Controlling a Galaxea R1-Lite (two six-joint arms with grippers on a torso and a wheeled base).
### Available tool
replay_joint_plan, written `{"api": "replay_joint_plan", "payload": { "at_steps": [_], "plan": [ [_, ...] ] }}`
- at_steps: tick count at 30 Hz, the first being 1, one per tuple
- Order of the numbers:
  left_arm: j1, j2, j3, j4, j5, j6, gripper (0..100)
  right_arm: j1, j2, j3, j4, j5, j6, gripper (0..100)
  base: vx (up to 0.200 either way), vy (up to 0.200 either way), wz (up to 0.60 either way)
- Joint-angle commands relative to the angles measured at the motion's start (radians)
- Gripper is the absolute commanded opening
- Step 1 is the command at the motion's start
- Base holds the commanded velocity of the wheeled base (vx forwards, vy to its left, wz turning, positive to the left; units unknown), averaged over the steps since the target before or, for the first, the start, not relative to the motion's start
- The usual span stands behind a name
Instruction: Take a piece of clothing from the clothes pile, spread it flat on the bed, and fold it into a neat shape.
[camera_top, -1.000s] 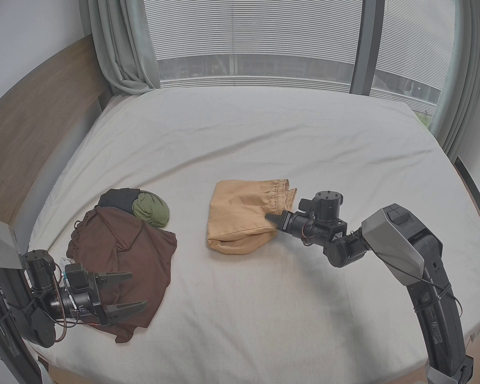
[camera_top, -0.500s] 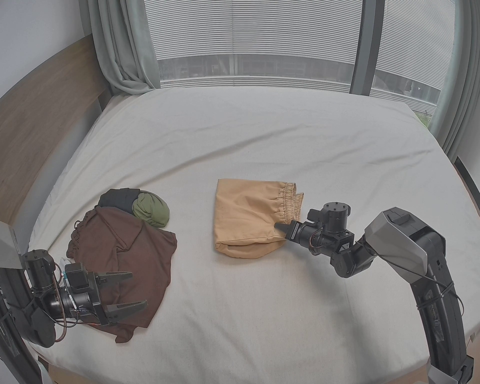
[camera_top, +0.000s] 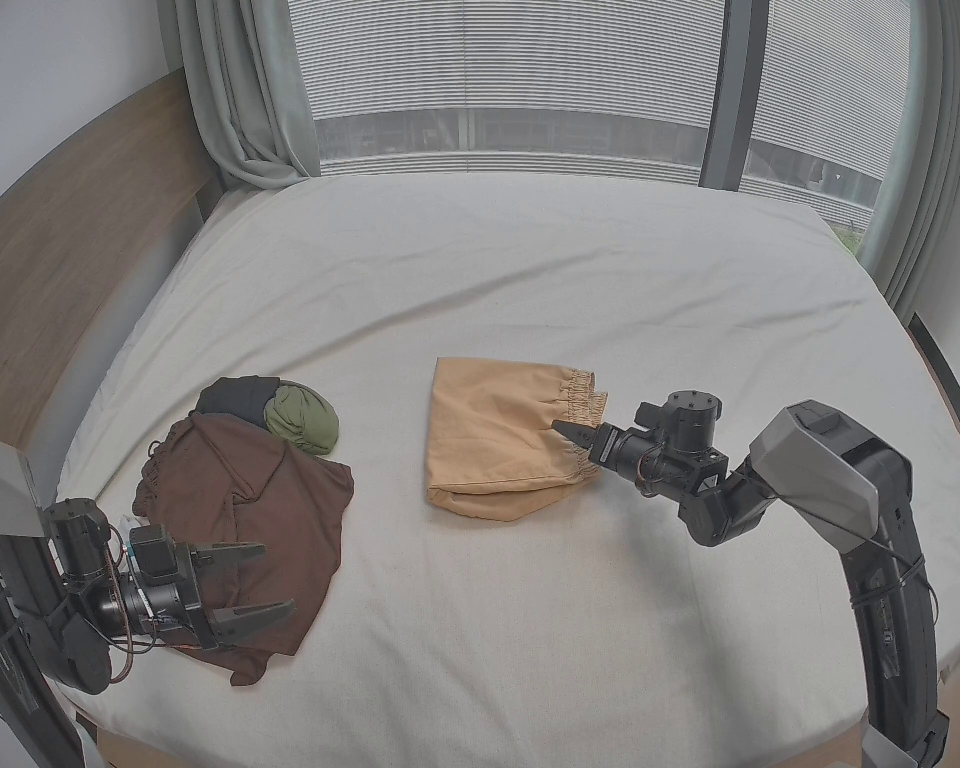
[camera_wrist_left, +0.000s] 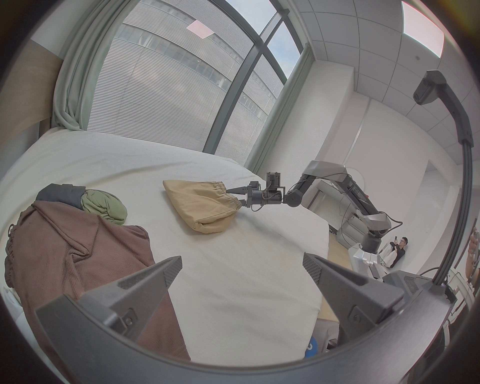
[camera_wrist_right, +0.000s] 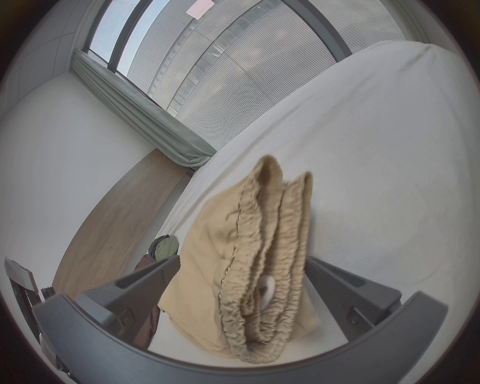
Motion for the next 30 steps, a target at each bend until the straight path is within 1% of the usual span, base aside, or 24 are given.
{"api": "replay_joint_plan", "payload": {
  "at_steps": [1, 6, 9, 14, 19, 21, 30],
  "plan": [
    [0.001, 0.0, -0.003, -0.001, 0.0, 0.0, 100, -0.037, -0.116, 0.062, 0.0, 0.0, -0.014, 100, 0.0, 0.0, 0.0],
    [0.0, 0.001, -0.006, -0.001, 0.0, 0.0, 100, -0.042, -0.175, 0.073, 0.011, 0.0, -0.029, 100, 0.0, 0.0, 0.0],
    [0.001, 0.003, -0.012, -0.001, 0.0, 0.0, 100, -0.025, -0.199, 0.073, 0.013, 0.0, -0.029, 100, 0.0, 0.0, 0.0],
    [0.001, 0.003, -0.013, -0.001, 0.0, 0.0, 100, 0.03, -0.201, 0.068, 0.017, 0.0, -0.029, 100, 0.0, 0.0, 0.0],
    [0.001, 0.003, -0.013, -0.001, 0.0, 0.0, 100, 0.055, -0.178, 0.054, 0.03, -0.003, -0.032, 100, 0.0, 0.0, 0.0],
    [0.001, 0.003, -0.013, -0.001, -0.002, 0.0, 100, 0.061, -0.13, 0.028, 0.03, -0.003, -0.043, 100, 0.0, 0.0, 0.0],
    [0.003, 0.001, -0.003, -0.001, 0.0, -0.009, 100, 0.053, -0.015, -0.012, 0.037, -0.006, -0.051, 100, 0.0, 0.0, 0.0]
  ]
}}
